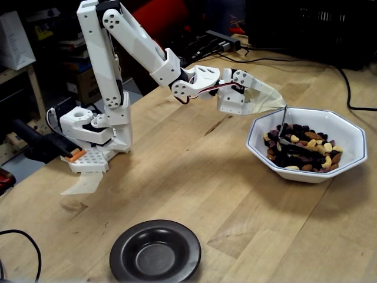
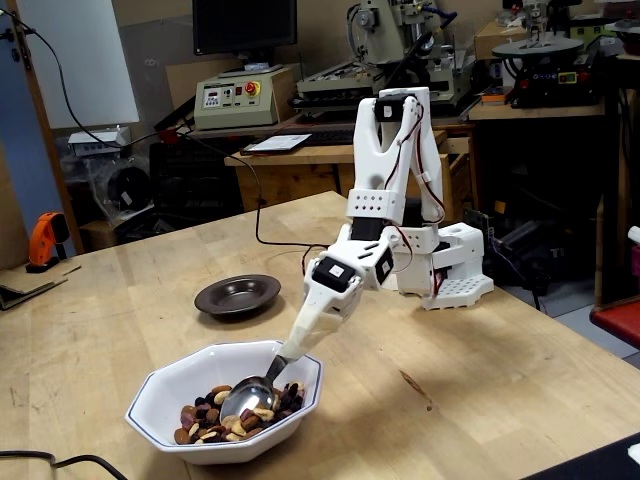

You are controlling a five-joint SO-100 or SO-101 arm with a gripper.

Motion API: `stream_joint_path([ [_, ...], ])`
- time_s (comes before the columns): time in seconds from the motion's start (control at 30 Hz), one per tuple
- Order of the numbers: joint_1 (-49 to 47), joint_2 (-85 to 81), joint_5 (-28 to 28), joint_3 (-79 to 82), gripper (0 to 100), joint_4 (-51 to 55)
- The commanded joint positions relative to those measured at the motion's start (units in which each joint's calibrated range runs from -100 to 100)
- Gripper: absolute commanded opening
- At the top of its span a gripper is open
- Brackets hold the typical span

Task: Use spoon to transfer food from the white bowl to brown plate

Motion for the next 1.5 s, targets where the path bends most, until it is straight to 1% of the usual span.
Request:
stream_joint_path([
  [0.0,-0.53,-1.25,-1.17,-2.77,4,-0.83],
  [0.27,-0.90,-1.25,-3.22,-2.86,4,-0.83],
  [0.8,-0.30,-1.42,-12.50,-2.95,4,-0.91],
  [0.93,-0.30,-1.42,-14.36,-2.95,4,-3.67],
  [1.2,-0.08,-1.34,-15.09,-2.95,4,-12.05],
  [1.47,4.58,-1.34,-15.09,-2.95,4,-14.66],
])
